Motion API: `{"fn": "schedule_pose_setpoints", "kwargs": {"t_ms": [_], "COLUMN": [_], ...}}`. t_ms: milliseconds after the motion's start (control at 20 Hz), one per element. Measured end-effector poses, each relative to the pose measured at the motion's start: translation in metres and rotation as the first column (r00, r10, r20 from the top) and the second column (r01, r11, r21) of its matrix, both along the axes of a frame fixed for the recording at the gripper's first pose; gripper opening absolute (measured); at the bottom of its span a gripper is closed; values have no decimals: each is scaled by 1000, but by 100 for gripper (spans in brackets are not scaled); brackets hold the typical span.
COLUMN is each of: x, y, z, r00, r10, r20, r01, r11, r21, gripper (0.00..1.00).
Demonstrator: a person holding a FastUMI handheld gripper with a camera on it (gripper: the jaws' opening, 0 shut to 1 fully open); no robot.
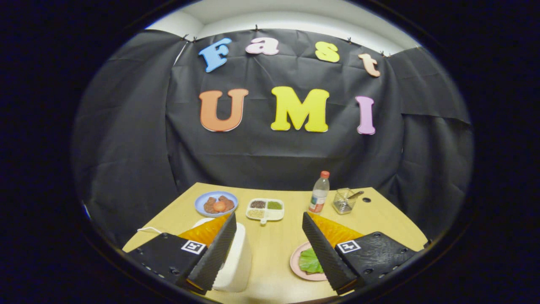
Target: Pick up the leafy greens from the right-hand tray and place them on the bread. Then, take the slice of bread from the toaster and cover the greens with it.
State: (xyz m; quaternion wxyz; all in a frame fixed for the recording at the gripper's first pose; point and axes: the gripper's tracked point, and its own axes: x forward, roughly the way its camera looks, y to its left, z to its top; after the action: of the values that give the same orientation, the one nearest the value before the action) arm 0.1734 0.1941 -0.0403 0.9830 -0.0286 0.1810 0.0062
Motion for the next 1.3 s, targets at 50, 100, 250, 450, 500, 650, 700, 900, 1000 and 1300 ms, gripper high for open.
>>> {"fn": "schedule_pose_setpoints", "kwargs": {"t_ms": [50,100,250,450,500,650,700,900,1000,1300], "x": [4,7,20,29,29,35,35,30,30,25], "y": [9,15,35,55,59,59,64,76,80,78], "z": [-6,-11,-31,-57,-59,-74,-76,-79,-88,-84], "r00": [1000,998,991,966,961,950,944,926,919,917], "r10": [14,22,41,87,96,78,90,132,137,123], "r20": [-27,-54,-129,-244,-258,-302,-316,-355,-369,-379], "r01": [-14,-21,-37,-74,-79,-52,-62,-95,-93,-97], "r11": [1000,1000,999,995,994,994,993,988,987,992], "r21": [11,23,34,65,78,92,99,120,134,86], "gripper": [97,98,98,96,96,78,75,55,15,9]}}
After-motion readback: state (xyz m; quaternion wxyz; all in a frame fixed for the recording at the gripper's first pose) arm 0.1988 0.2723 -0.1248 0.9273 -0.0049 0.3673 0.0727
